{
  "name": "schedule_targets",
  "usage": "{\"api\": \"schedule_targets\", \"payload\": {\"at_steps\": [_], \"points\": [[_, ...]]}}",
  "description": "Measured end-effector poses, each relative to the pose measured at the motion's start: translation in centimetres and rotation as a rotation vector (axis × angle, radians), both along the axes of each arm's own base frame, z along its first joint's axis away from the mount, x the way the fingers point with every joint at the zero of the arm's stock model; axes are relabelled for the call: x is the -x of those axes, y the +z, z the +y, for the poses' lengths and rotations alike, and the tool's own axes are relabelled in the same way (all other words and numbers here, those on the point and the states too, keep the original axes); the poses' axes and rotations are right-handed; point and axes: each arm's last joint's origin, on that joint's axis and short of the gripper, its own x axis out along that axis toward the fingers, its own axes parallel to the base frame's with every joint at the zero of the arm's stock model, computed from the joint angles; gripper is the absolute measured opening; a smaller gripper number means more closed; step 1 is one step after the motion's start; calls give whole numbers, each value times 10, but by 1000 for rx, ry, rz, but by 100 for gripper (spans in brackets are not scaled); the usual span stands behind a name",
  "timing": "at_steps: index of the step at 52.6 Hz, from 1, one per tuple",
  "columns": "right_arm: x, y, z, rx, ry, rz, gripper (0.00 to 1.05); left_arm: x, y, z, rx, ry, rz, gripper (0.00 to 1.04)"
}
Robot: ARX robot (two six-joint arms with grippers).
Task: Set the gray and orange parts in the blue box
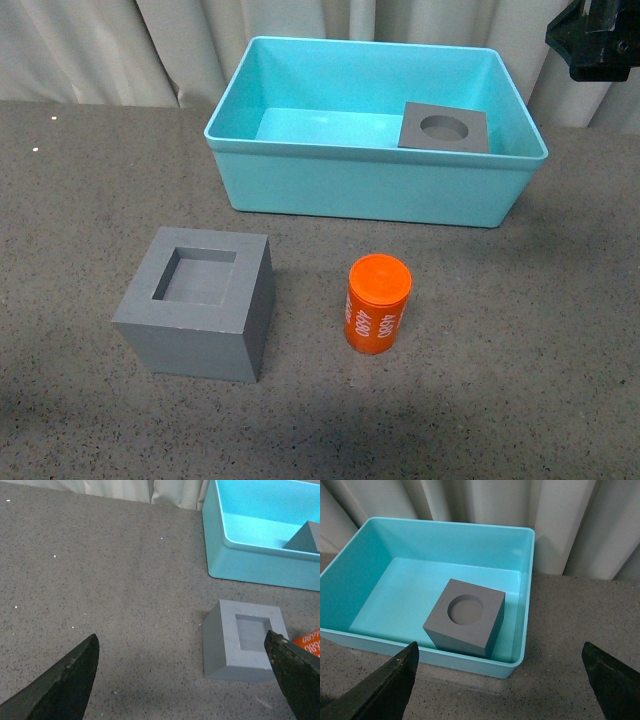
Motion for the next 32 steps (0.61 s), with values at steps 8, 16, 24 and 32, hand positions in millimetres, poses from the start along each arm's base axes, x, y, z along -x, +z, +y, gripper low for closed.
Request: {"api": "schedule_targets", "payload": {"at_steps": [8,16,24,32], "points": [[0,0,0,0,0,-1,95,-35,-2,1,29,23,56,98],[0,0,0,0,0,-1,95,-67,-14,-1,73,-63,174,98],[0,0,0,0,0,-1,95,-88,-22,-10,93,-141,260,98],[0,0,0,0,0,-1,95,-99,-28,-18,90,-172,281,98]]}}
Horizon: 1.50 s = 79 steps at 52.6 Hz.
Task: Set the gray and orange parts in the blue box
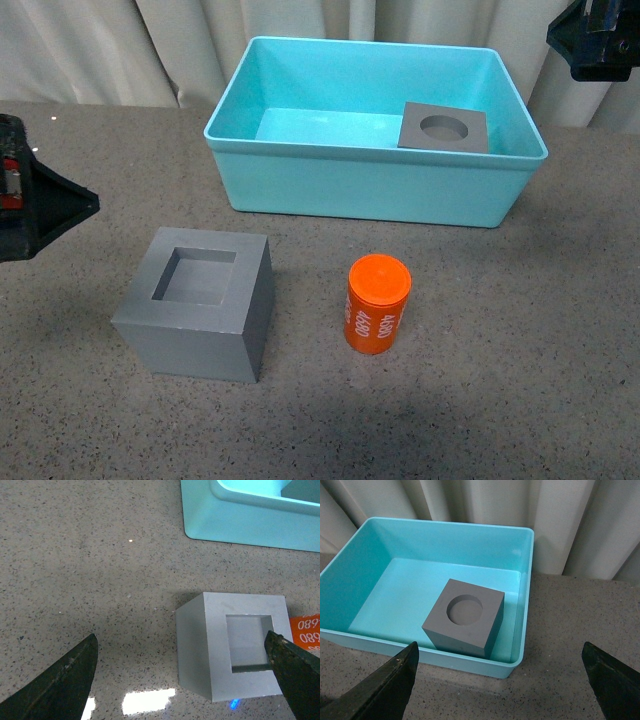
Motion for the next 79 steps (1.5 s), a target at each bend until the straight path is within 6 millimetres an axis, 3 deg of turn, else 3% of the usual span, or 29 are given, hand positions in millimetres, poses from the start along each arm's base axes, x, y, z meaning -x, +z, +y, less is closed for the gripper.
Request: {"api": "schedule_targets", "payload": {"at_steps": [14,25,56,69,79], "points": [[0,0,0,0,0,0,95,-16,-4,-15,-14,-50,18,98],[0,0,0,0,1,0,95,-27,-19,-21,-48,-67,73,98],[0,0,0,0,1,0,95,-35,-46,-28,-92,-125,207,98],[0,0,0,0,1,0,95,-39,-46,-30,-105,-128,206,47],[0,0,0,0,1,0,95,-40,-43,-30,-97,-124,200,22]]}}
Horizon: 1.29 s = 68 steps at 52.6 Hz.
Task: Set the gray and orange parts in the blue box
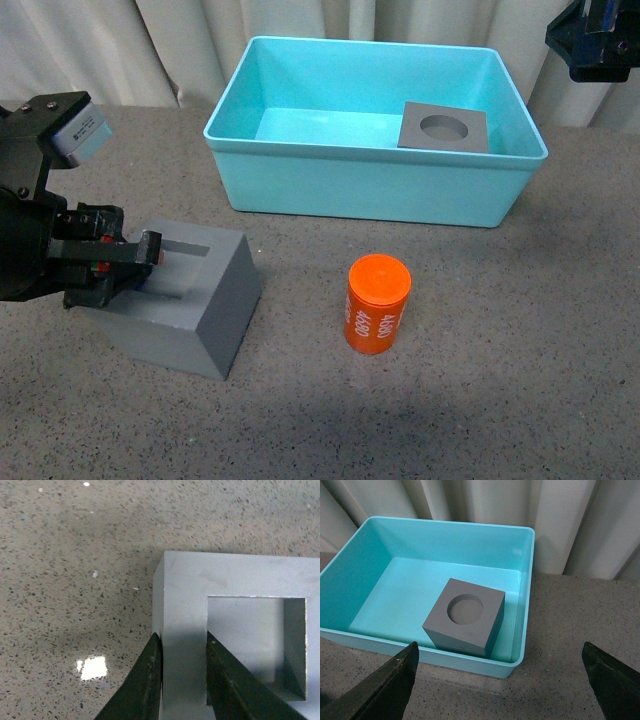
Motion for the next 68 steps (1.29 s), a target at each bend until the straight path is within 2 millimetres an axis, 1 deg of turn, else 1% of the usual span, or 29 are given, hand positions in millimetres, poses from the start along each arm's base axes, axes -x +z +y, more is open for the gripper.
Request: {"api": "schedule_targets", "payload": {"at_steps": [6,9,11,17,18,19,21,27,29,32,33,36,45,52,55,62,68], "points": [[0,0,0,0,0,0,95,0,5,0,15,13,-11,18],[0,0,0,0,0,0,95,1,13,-1,35,20,-27,18],[0,0,0,0,0,0,95,2,21,-3,57,17,-46,18],[0,0,0,0,0,0,95,-1,55,-12,145,25,-138,18],[0,0,0,0,0,0,95,-2,57,-12,149,27,-143,18],[0,0,0,0,0,0,95,-4,66,-15,162,25,-179,18],[0,0,0,0,0,0,95,-7,76,-17,171,30,-226,18],[0,0,0,0,0,0,95,-21,104,-25,204,54,-332,18],[0,0,0,0,0,0,95,-30,113,-28,218,75,-369,18],[0,0,0,0,0,0,95,-42,121,-32,226,91,-401,18],[0,0,0,0,0,0,95,-49,123,-34,222,108,-404,18],[0,0,0,0,0,0,95,-62,122,-39,215,136,-398,18],[0,0,0,0,0,0,95,-91,116,-47,200,172,-375,18],[0,0,0,0,0,0,95,-111,110,-52,198,159,-355,18],[0,0,0,0,0,0,95,-121,104,-54,188,157,-335,18],[0,0,0,0,0,0,95,-133,87,-57,159,147,-287,18],[0,0,0,0,0,0,95,-139,77,-58,152,151,-264,18]]}}
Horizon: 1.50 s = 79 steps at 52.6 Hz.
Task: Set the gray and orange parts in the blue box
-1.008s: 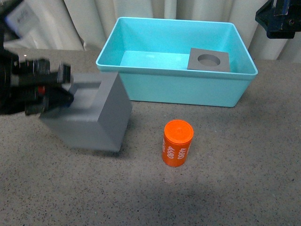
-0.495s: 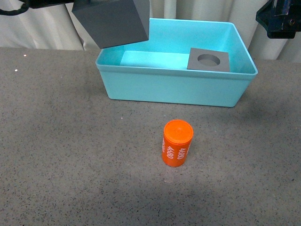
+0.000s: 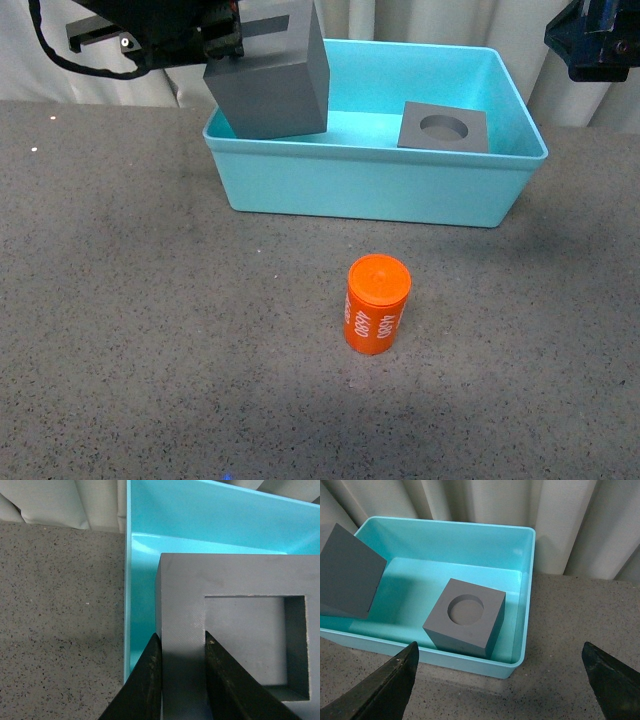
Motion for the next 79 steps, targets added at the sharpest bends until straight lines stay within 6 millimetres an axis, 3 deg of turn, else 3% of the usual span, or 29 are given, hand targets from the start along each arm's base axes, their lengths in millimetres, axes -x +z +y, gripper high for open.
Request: {"api": "schedule_targets", "payload": {"at_steps": [20,21,25,34,43,53,59,65,79], "points": [[0,0,0,0,0,0,95,-5,-16,-3,-14,22,31,18],[0,0,0,0,0,0,95,-5,-15,-4,-11,20,20,34],[0,0,0,0,0,0,95,-6,-13,-5,-5,30,8,52],[0,0,0,0,0,0,95,-4,-8,-3,15,42,1,75],[0,0,0,0,0,0,95,11,10,3,35,62,-72,99],[0,0,0,0,0,0,95,44,35,15,46,93,-192,98],[0,0,0,0,0,0,95,79,41,28,25,120,-253,98],[0,0,0,0,0,0,95,123,38,48,10,162,-293,98],[0,0,0,0,0,0,95,183,25,83,13,268,-342,98]]}}
